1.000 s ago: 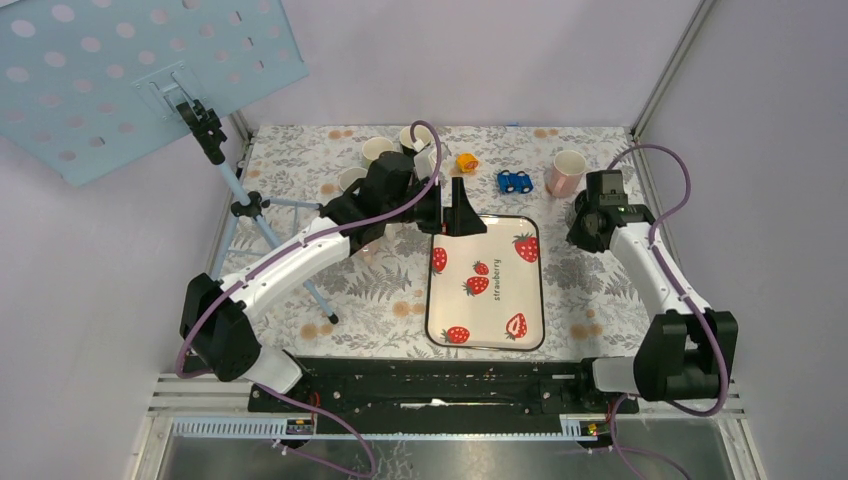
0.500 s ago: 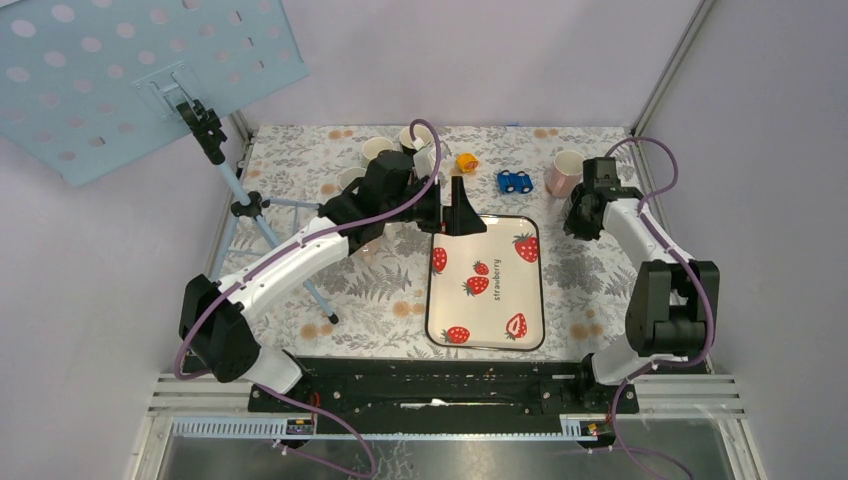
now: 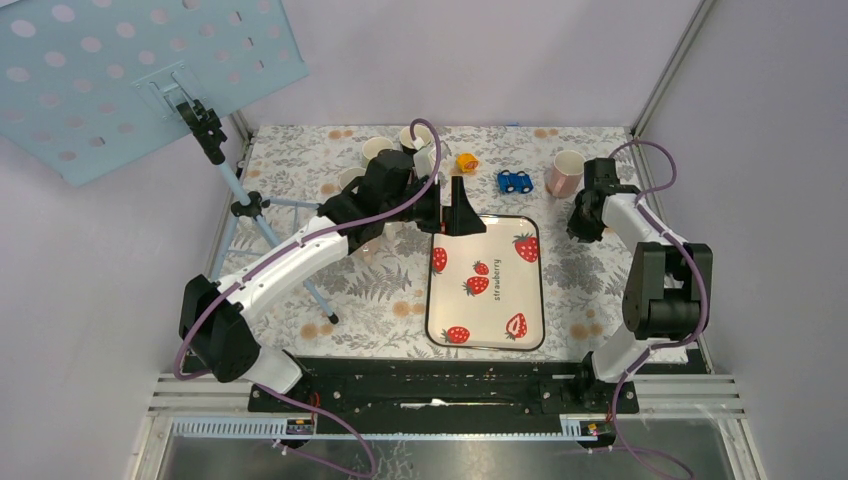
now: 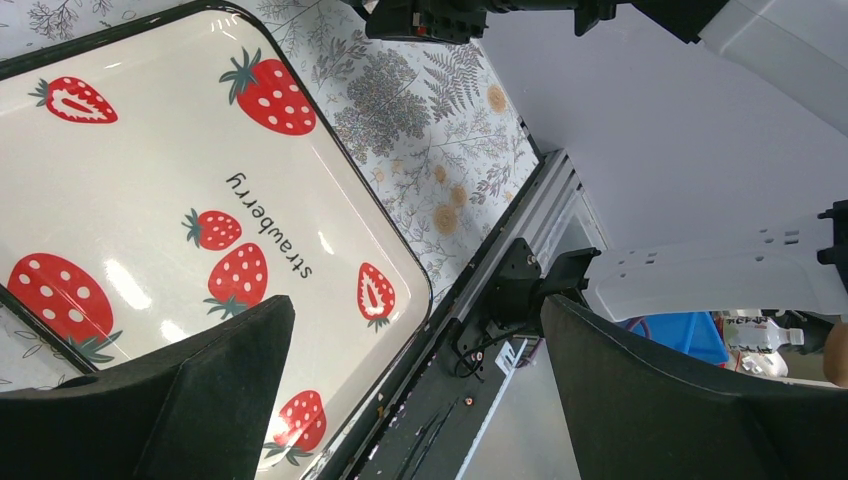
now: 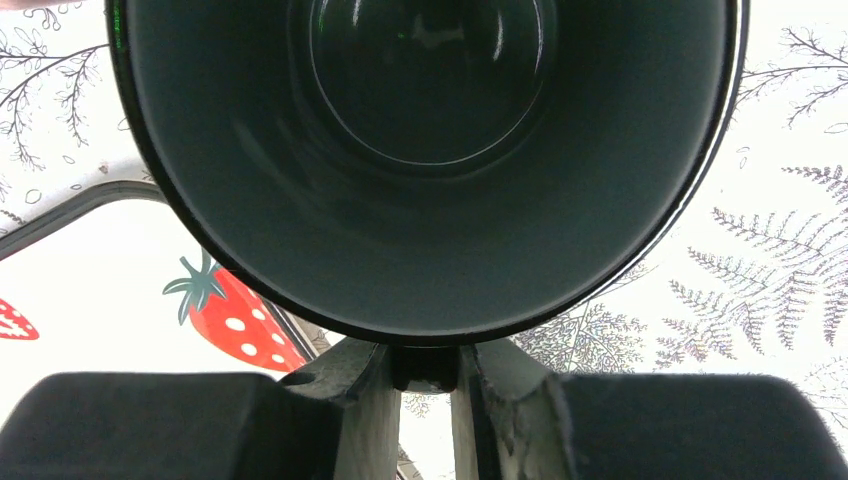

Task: Turn the mug right side up
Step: Place the cup at the center of the board.

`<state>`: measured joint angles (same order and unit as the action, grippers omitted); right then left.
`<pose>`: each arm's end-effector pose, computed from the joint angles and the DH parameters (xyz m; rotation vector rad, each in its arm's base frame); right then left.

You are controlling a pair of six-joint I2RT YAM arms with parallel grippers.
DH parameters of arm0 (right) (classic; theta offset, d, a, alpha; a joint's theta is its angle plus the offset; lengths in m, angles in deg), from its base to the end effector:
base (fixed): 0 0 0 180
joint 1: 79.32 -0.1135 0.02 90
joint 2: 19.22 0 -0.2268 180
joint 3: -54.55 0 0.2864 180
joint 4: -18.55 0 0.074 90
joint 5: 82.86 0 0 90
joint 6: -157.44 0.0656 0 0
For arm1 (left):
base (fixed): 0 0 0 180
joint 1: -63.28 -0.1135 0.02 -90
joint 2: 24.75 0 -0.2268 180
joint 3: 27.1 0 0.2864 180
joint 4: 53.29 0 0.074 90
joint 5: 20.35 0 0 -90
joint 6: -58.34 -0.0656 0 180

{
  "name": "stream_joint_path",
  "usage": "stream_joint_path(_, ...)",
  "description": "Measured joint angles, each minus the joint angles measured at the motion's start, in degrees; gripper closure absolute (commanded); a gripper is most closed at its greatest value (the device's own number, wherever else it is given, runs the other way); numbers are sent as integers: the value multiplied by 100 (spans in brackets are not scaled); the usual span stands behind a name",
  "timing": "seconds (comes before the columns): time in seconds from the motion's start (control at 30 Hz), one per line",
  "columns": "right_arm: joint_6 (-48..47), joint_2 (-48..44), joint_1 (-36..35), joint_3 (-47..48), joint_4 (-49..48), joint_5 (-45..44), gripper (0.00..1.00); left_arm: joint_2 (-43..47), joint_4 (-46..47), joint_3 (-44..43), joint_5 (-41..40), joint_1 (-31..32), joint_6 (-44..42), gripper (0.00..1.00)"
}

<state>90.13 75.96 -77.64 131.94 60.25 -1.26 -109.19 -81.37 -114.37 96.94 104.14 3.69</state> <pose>0.3833 -0.0208 0.1322 0.5978 2.5224 -0.0583 0.2857 -0.2869 0.2969 0.4426 2.1746 -1.2771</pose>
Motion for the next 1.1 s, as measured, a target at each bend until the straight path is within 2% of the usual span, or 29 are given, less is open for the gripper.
stream_joint_path(0.9,-87,507,4,140,-35,-2,100,0,-9,0,9,0,-42,1)
stream_joint_path(1.1,-114,518,4,151,0,-2,88,0,-11,0,7,0,-42,1)
